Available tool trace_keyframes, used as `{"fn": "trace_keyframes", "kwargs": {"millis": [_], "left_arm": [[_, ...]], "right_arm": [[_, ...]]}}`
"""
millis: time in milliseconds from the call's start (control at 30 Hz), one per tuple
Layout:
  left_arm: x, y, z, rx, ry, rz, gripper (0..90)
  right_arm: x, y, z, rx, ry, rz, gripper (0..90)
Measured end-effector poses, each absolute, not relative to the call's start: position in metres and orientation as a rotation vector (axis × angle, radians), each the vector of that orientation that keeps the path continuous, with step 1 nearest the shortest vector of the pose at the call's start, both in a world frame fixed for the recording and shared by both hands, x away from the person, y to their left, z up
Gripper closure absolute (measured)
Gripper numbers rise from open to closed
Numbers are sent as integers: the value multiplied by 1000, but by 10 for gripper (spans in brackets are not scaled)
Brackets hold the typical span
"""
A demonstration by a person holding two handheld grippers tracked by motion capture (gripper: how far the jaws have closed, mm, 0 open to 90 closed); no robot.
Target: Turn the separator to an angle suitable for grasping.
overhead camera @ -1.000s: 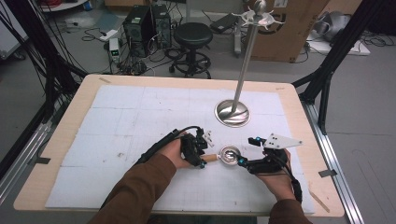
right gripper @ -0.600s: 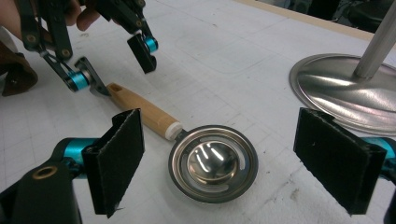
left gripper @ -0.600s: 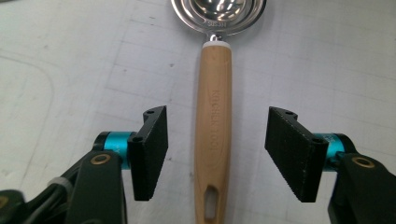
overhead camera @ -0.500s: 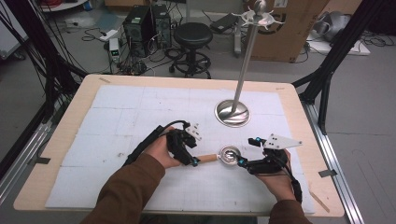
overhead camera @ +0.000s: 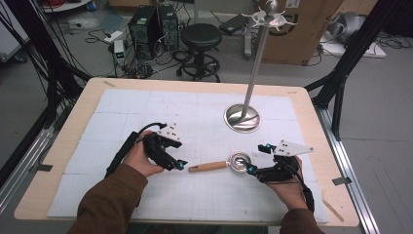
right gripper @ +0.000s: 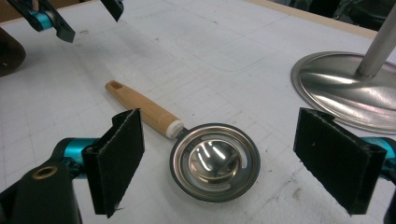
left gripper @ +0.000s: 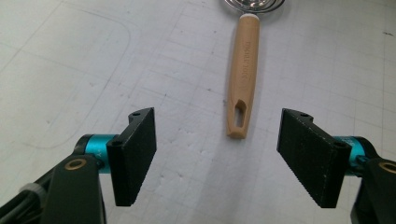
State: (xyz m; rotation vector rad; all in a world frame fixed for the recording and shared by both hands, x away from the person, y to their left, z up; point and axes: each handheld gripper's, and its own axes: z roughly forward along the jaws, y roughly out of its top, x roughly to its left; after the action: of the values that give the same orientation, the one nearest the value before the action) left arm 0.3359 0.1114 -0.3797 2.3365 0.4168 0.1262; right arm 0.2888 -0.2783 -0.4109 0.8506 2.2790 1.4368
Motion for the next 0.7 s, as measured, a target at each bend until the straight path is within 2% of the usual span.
{"fn": "trace_keyframes", "kwargs": {"millis": [367, 700], "left_arm": [[318, 151, -383, 2242, 453, 187, 204], [317, 173, -385, 2184, 505, 225, 138]], "right_arm": [[289, -276, -412, 839, 2295, 1431, 152], [290, -275, -412, 846, 2293, 1432, 152]]}}
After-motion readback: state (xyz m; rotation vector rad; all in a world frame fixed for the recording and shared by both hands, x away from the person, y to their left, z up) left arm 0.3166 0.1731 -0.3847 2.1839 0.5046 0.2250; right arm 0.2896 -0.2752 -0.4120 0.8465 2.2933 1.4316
